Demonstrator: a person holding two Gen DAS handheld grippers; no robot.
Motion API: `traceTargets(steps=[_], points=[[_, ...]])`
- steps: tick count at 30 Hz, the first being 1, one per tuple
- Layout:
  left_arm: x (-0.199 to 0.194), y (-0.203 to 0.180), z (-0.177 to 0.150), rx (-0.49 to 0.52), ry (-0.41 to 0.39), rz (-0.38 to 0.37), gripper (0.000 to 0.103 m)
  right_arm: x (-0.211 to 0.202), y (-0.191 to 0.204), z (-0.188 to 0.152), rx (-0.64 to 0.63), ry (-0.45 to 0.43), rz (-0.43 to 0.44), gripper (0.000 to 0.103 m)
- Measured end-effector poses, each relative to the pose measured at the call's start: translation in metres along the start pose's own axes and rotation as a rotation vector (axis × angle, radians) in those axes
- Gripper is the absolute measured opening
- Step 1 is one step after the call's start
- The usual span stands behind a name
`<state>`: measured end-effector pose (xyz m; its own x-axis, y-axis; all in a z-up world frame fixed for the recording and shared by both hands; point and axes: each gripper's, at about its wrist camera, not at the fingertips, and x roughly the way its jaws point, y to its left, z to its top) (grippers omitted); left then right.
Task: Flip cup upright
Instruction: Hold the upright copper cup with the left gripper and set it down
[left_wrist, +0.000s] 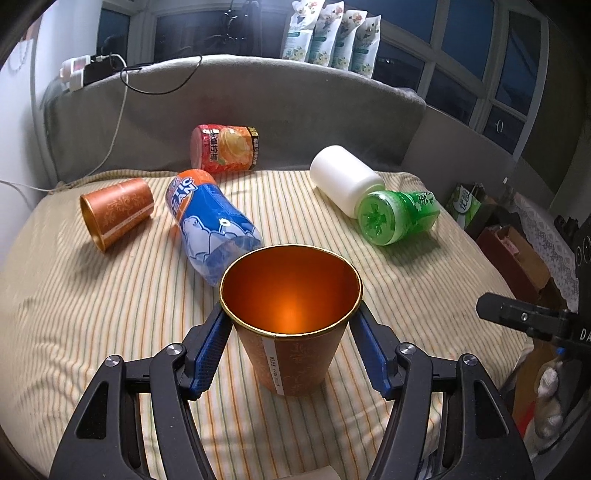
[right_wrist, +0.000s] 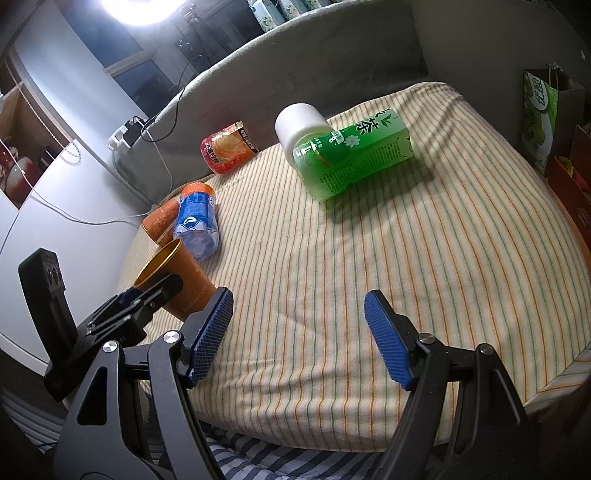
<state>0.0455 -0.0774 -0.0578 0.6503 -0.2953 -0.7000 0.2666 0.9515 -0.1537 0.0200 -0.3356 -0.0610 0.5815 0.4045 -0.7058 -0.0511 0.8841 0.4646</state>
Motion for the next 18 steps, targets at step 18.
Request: traceTargets(steps=[18], points=[[-0.006, -0.005, -0.016, 0.031, 0.044, -0.052, 0.073, -0.002, 0.008, 0.0, -0.018, -0.011, 0.002, 0.076]])
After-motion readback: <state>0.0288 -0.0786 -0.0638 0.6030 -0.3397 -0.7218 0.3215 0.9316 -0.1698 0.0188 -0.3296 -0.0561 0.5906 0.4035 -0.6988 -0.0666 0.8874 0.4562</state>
